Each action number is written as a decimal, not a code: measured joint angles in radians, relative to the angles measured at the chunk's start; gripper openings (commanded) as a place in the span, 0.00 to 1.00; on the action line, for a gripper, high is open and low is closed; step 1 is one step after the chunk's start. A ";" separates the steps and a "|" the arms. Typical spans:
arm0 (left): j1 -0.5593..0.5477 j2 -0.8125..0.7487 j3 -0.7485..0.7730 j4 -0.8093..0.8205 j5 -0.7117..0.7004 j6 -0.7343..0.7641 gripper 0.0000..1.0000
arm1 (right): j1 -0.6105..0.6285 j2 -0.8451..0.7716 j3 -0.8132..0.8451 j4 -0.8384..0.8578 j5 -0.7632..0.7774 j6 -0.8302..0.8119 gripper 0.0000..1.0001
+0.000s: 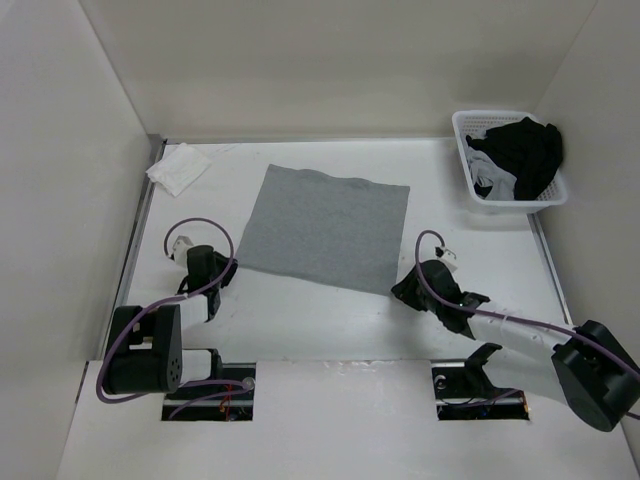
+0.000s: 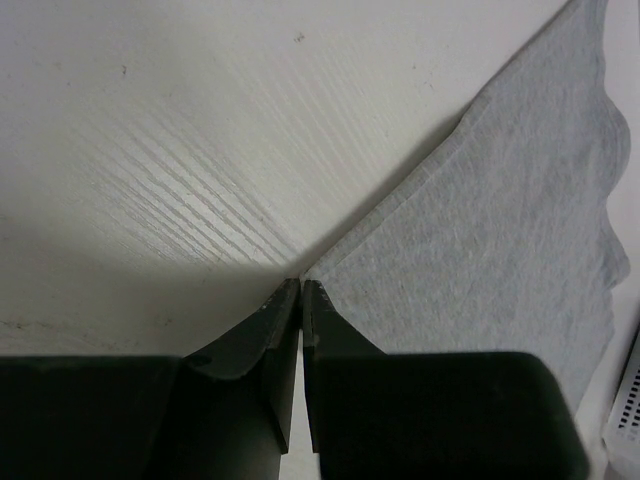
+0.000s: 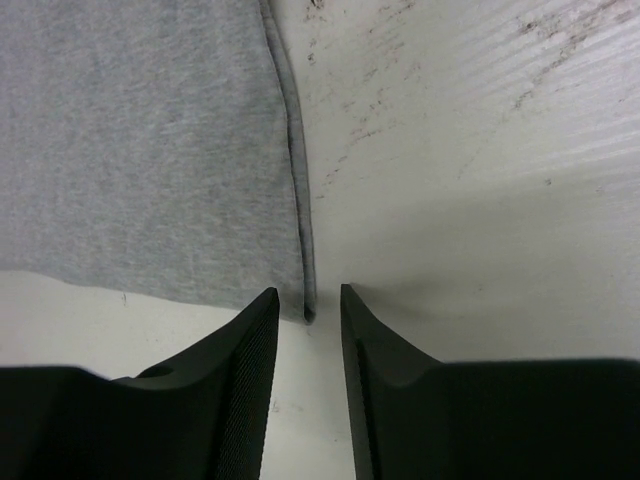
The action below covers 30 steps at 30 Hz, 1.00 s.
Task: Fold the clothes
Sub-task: Fold the tank top
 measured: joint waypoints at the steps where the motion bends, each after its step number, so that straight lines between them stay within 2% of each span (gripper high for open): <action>1: 0.003 0.000 -0.003 0.004 0.006 0.000 0.04 | 0.000 0.001 0.000 0.000 -0.003 0.008 0.32; 10: 0.010 0.000 -0.011 0.021 0.022 -0.003 0.04 | -0.015 0.000 -0.001 -0.002 -0.049 0.045 0.33; 16: 0.010 0.000 -0.011 0.020 0.025 -0.006 0.04 | -0.025 0.008 -0.001 -0.002 -0.070 0.055 0.23; 21: 0.009 0.000 -0.011 0.020 0.025 -0.007 0.04 | -0.059 0.014 -0.001 0.000 -0.087 0.061 0.20; 26: 0.004 0.000 -0.011 0.021 0.025 -0.008 0.04 | -0.068 0.027 -0.001 0.005 -0.101 0.063 0.20; 30: 0.003 0.000 -0.011 0.021 0.025 -0.010 0.04 | -0.068 0.064 0.008 0.045 -0.119 0.064 0.24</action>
